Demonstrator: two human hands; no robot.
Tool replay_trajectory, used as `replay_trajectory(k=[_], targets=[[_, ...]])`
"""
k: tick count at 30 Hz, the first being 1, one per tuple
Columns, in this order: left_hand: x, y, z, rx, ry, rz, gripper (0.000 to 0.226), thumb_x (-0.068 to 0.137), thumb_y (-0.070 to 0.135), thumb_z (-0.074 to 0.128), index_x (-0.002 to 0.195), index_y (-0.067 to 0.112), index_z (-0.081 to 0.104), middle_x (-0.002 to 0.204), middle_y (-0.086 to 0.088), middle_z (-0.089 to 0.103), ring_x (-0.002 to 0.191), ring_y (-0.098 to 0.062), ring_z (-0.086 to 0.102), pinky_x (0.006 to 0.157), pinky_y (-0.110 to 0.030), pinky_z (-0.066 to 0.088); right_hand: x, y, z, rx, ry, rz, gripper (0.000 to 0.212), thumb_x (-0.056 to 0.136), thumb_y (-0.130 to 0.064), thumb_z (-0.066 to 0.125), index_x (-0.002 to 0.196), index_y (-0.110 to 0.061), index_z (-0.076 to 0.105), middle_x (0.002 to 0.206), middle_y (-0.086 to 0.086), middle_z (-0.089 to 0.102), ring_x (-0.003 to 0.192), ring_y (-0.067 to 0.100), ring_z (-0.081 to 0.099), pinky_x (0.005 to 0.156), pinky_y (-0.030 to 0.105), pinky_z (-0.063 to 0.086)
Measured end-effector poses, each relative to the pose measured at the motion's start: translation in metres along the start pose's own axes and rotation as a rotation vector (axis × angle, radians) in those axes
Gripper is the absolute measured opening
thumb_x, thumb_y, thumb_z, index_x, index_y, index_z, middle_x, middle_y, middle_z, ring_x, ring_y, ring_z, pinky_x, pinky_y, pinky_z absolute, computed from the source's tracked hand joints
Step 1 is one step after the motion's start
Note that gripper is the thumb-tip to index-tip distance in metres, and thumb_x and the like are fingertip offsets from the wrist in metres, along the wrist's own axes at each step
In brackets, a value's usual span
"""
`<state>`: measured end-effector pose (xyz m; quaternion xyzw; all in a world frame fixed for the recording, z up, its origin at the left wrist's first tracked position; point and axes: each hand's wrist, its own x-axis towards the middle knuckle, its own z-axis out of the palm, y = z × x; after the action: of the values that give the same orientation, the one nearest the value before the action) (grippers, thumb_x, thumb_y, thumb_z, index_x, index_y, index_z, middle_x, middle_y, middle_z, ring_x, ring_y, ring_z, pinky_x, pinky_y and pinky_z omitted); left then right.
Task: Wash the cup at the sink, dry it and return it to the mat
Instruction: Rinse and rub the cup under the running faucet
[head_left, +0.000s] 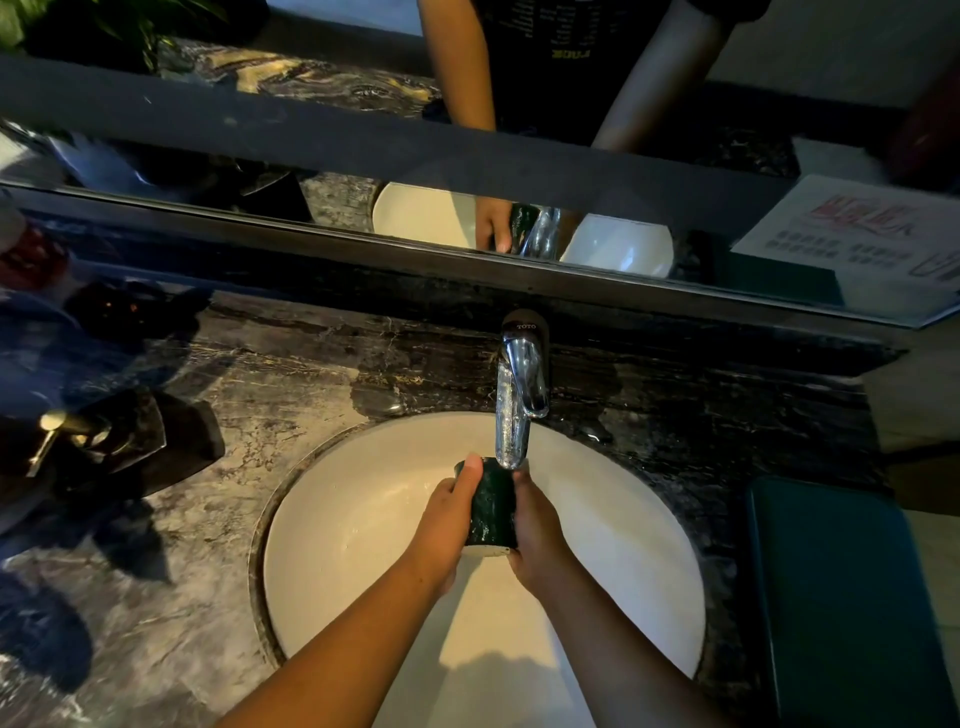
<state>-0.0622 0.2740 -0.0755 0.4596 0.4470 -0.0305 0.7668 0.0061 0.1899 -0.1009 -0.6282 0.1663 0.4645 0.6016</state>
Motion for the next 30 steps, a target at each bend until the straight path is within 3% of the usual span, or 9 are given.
replay_trajectory(k=[3, 6, 11, 13, 17, 19, 23, 27, 30], targets=[[-0.002, -0.007, -0.002, -0.102, -0.035, -0.049, 0.057, 0.101, 0.06, 0.035, 0.123, 0.02, 0.069, 0.114, -0.016, 0.076, 0.108, -0.03, 0.072, 0.086, -0.042, 0.06, -0.001, -0.002, 0.002, -0.102, 0.01, -0.036, 0.033, 0.109, -0.039, 0.039, 0.119, -0.022, 0.066, 0.12, 0.014, 0.072, 0.11, 0.03, 0.069, 0.103, 0.053, 0.053], [-0.001, -0.008, 0.0, -0.047, 0.011, -0.034, 0.058, 0.104, 0.057, 0.028, 0.119, 0.02, 0.07, 0.108, -0.013, 0.078, 0.101, -0.027, 0.075, 0.084, -0.04, 0.06, -0.003, -0.002, 0.004, -0.18, 0.003, -0.095, 0.027, 0.109, -0.036, 0.038, 0.113, -0.028, 0.063, 0.121, 0.013, 0.07, 0.11, 0.029, 0.068, 0.102, 0.055, 0.054], [0.003, -0.002, 0.002, 0.186, 0.199, 0.093, 0.051, 0.109, 0.042, 0.029, 0.089, 0.013, 0.066, 0.088, -0.014, 0.07, 0.079, -0.027, 0.067, 0.083, -0.045, 0.057, -0.004, -0.001, 0.007, -0.271, 0.018, -0.128, 0.02, 0.105, -0.049, 0.042, 0.106, -0.032, 0.053, 0.113, 0.007, 0.066, 0.103, 0.023, 0.067, 0.095, 0.05, 0.057], [0.004, 0.0, 0.005, 0.257, 0.243, 0.108, 0.051, 0.11, 0.038, 0.028, 0.08, 0.011, 0.059, 0.082, -0.016, 0.065, 0.073, -0.026, 0.06, 0.081, -0.046, 0.055, -0.004, 0.0, 0.009, -0.357, 0.052, -0.184, 0.019, 0.104, -0.047, 0.045, 0.112, -0.03, 0.051, 0.116, 0.008, 0.064, 0.104, 0.024, 0.066, 0.097, 0.05, 0.055], [0.001, 0.001, 0.013, 0.243, 0.205, 0.086, 0.064, 0.102, 0.057, 0.039, 0.101, -0.001, 0.068, 0.093, -0.02, 0.073, 0.087, -0.034, 0.071, 0.086, -0.049, 0.056, -0.008, -0.002, 0.012, -0.413, 0.086, -0.226, 0.04, 0.103, -0.047, 0.048, 0.134, -0.021, 0.053, 0.122, 0.006, 0.067, 0.111, 0.024, 0.066, 0.101, 0.051, 0.054], [-0.002, 0.001, 0.014, 0.21, 0.187, 0.076, 0.078, 0.089, 0.072, 0.052, 0.111, -0.002, 0.065, 0.099, -0.02, 0.073, 0.092, -0.033, 0.072, 0.088, -0.049, 0.059, -0.006, -0.003, 0.009, -0.398, 0.074, -0.166, 0.042, 0.104, -0.049, 0.045, 0.132, -0.022, 0.058, 0.12, 0.005, 0.07, 0.109, 0.022, 0.068, 0.1, 0.047, 0.055], [-0.001, 0.0, 0.011, 0.125, 0.107, 0.073, 0.082, 0.075, 0.072, 0.063, 0.106, -0.004, 0.068, 0.097, -0.025, 0.073, 0.087, -0.031, 0.075, 0.079, -0.04, 0.063, -0.006, 0.002, 0.0, -0.186, -0.037, -0.075, 0.041, 0.103, -0.049, 0.049, 0.13, -0.022, 0.063, 0.12, 0.008, 0.072, 0.112, 0.026, 0.07, 0.101, 0.051, 0.056], [0.0, -0.002, 0.002, -0.075, 0.046, 0.03, 0.067, 0.09, 0.06, 0.055, 0.116, 0.0, 0.07, 0.109, -0.033, 0.071, 0.099, -0.041, 0.072, 0.091, -0.053, 0.058, -0.004, 0.006, -0.005, -0.013, -0.085, -0.081, 0.037, 0.108, -0.039, 0.041, 0.125, -0.021, 0.069, 0.123, 0.012, 0.074, 0.116, 0.028, 0.069, 0.102, 0.048, 0.054], [0.001, -0.006, -0.003, -0.143, 0.018, -0.03, 0.057, 0.101, 0.057, 0.04, 0.12, 0.013, 0.07, 0.112, -0.021, 0.075, 0.106, -0.036, 0.072, 0.086, -0.046, 0.061, -0.002, 0.003, -0.002, 0.015, -0.032, -0.028, 0.035, 0.108, -0.039, 0.041, 0.121, -0.021, 0.068, 0.109, 0.006, 0.079, 0.107, 0.025, 0.073, 0.093, 0.044, 0.058]])
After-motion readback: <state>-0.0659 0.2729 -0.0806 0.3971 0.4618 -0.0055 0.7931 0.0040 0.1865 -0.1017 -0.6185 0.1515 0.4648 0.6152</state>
